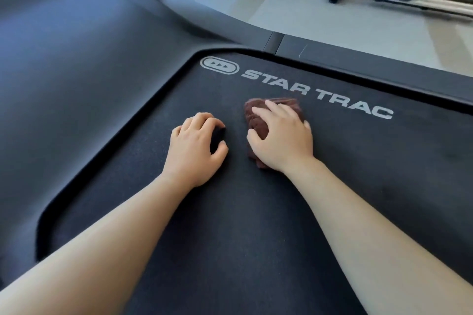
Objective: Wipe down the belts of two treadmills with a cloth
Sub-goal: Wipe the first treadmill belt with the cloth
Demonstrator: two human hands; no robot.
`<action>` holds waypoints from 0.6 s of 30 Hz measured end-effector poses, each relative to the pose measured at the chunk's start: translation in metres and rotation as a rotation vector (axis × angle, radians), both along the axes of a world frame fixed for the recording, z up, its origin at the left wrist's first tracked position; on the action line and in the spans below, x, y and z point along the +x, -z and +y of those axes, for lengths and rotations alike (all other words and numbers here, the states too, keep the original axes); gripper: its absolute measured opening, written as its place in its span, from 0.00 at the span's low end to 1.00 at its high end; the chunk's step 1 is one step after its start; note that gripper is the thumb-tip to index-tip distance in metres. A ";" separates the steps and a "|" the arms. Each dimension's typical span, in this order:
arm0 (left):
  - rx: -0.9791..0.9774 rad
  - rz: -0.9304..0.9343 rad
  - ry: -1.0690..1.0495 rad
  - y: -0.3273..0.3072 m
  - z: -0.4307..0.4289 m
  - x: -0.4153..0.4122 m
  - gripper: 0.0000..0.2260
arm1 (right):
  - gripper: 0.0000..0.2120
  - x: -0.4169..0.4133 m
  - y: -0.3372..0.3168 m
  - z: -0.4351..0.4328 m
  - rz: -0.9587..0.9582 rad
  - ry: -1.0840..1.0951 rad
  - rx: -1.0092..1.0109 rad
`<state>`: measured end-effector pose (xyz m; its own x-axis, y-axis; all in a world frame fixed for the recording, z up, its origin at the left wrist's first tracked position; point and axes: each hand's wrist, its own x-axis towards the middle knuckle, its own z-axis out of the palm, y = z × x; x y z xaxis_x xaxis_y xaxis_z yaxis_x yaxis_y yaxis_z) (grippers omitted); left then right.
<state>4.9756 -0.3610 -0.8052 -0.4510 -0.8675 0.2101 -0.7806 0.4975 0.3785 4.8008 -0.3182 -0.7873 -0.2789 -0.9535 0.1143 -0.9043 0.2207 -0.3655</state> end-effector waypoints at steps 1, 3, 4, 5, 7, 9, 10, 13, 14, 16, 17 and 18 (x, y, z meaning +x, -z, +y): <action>0.004 0.002 -0.002 0.000 0.000 0.001 0.13 | 0.23 0.005 0.000 0.015 -0.014 -0.027 -0.010; 0.021 0.033 -0.015 -0.001 0.000 0.002 0.13 | 0.24 0.016 0.002 0.048 0.004 -0.073 -0.038; 0.031 0.042 -0.013 -0.003 -0.002 0.003 0.13 | 0.25 0.020 0.004 0.062 0.022 -0.077 -0.051; 0.033 0.028 -0.001 -0.004 -0.005 0.005 0.13 | 0.25 0.023 0.005 0.070 0.036 -0.064 -0.063; 0.020 -0.051 0.017 -0.006 -0.016 0.013 0.14 | 0.24 0.024 0.005 0.065 0.026 -0.022 -0.061; 0.009 -0.091 -0.014 -0.006 -0.027 0.020 0.16 | 0.22 0.023 0.005 0.043 0.011 0.005 -0.030; 0.000 -0.086 -0.029 -0.005 -0.029 0.023 0.16 | 0.22 0.023 0.006 0.030 0.016 0.010 -0.020; -0.032 -0.057 -0.036 -0.001 -0.030 0.023 0.18 | 0.21 0.020 0.009 -0.014 0.028 0.020 -0.035; -0.035 -0.055 -0.038 0.001 -0.031 0.022 0.18 | 0.21 0.018 0.009 -0.029 0.032 0.017 -0.042; -0.042 -0.056 -0.046 0.003 -0.033 0.022 0.19 | 0.21 0.016 0.008 -0.062 0.052 0.011 -0.048; -0.046 -0.056 -0.049 0.004 -0.034 0.022 0.19 | 0.21 0.015 0.007 -0.077 0.063 0.011 -0.049; -0.050 -0.055 -0.052 0.005 -0.035 0.022 0.19 | 0.21 0.016 0.006 -0.091 0.069 0.014 -0.048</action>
